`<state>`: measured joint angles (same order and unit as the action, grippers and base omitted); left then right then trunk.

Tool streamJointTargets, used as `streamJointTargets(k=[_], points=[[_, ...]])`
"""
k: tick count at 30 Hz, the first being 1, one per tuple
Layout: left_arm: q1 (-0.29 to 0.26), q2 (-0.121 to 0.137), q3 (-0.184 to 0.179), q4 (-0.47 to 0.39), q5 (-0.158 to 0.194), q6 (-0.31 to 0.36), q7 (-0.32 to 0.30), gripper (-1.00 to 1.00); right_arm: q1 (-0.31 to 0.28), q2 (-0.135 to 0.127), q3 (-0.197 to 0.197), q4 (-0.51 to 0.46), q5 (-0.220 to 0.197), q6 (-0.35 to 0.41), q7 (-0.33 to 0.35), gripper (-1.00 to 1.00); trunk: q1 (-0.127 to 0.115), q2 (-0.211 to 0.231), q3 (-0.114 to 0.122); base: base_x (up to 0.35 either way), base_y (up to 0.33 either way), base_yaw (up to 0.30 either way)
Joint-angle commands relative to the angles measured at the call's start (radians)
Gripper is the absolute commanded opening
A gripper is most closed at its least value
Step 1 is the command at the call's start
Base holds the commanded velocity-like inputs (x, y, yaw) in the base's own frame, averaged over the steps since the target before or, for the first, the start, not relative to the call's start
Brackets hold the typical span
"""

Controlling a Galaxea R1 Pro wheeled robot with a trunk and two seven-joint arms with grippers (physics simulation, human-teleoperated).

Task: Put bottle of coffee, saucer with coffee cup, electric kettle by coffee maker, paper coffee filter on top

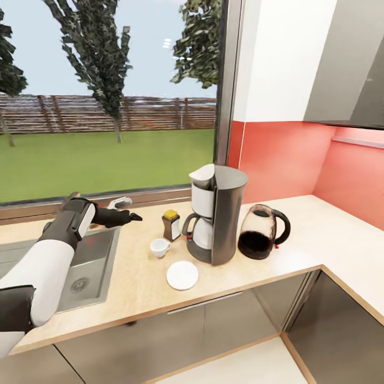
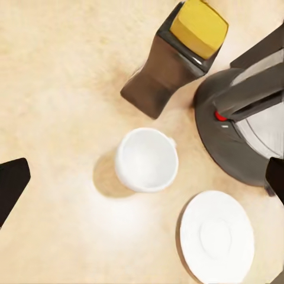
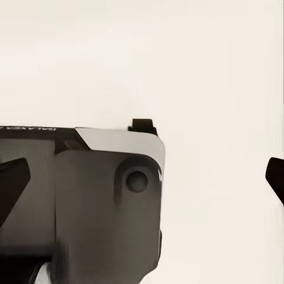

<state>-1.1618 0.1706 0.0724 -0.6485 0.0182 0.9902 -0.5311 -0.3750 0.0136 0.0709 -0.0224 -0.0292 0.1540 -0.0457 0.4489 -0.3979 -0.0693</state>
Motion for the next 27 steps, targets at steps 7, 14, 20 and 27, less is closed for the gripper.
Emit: streamJointTargets(k=[7, 14, 20, 27], points=[[0.034, 0.001, 0.003, -0.001, -0.001, 0.005, 0.0, 1.0, -0.001, 0.001, 0.007, -0.002, -0.003, 0.007, -0.004, 1.0, 0.001, -0.002, -0.002, 0.15, -0.091, -0.004], [0.072, 0.001, 0.003, -0.001, -0.002, 0.001, 0.0, 1.0, 0.0, 0.003, 0.007, -0.002, -0.003, 0.007, -0.002, 1.0, 0.001, -0.002, -0.002, 0.066, -0.002, -0.071], [0.092, 0.002, 0.003, -0.001, -0.006, -0.006, 0.003, 1.0, 0.0, 0.003, 0.007, -0.002, -0.003, 0.007, -0.002, 1.0, 0.001, -0.002, -0.002, 0.224, 0.0, -0.048], [0.131, 0.004, 0.003, -0.001, -0.008, -0.01, 0.026, 1.0, 0.0, 0.004, 0.007, -0.002, -0.003, 0.007, -0.002, 1.0, 0.001, -0.002, -0.002, 0.016, 0.0, -0.001]])
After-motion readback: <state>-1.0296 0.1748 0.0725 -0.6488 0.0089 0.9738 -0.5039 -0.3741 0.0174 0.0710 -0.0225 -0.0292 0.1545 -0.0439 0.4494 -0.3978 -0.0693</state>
